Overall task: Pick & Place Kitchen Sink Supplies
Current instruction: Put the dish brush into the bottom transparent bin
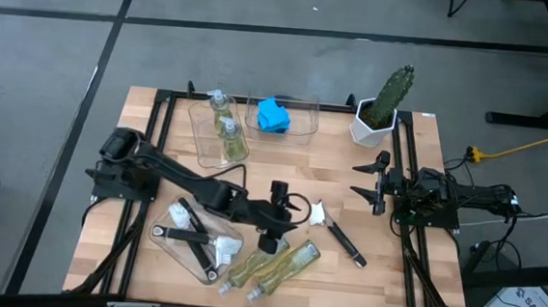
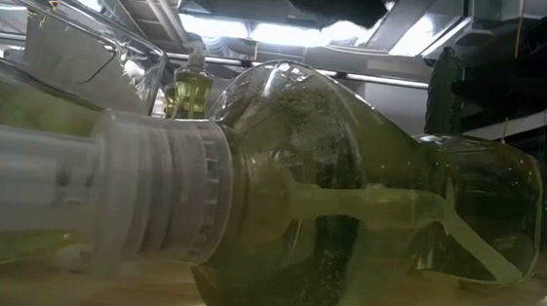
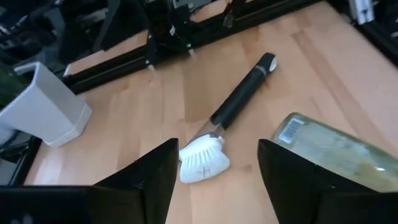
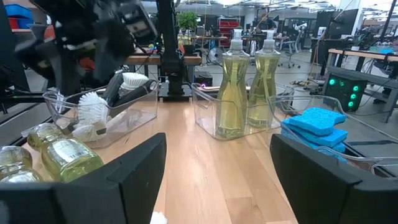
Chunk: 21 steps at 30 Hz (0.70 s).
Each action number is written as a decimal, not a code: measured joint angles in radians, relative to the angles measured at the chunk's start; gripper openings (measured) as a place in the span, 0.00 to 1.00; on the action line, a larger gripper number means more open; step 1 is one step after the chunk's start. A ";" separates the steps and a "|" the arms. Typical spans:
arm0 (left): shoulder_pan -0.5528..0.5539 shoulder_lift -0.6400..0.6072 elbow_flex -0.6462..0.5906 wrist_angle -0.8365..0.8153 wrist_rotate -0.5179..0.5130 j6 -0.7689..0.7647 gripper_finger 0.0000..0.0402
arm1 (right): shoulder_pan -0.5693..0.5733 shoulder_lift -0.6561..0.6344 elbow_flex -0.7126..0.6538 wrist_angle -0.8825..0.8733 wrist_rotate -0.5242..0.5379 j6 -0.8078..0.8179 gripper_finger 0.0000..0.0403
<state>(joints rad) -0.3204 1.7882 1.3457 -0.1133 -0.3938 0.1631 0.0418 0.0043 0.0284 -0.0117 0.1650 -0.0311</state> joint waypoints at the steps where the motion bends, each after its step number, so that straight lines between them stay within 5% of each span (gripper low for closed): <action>1: 0.009 0.009 0.000 0.005 0.001 0.000 0.53 | 0.000 0.000 0.000 0.000 0.000 0.000 0.71; 11: 0.049 0.123 0.145 -0.126 -0.012 0.012 0.52 | 0.000 0.000 0.000 -0.001 0.000 0.000 0.71; 21: 0.107 0.332 0.382 -0.196 0.030 0.249 0.52 | 0.000 0.000 0.000 0.000 0.000 0.000 0.71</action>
<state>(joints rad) -0.2132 2.1207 1.7279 -0.3088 -0.3642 0.4118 0.0418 0.0043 0.0284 -0.0120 0.1646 -0.0315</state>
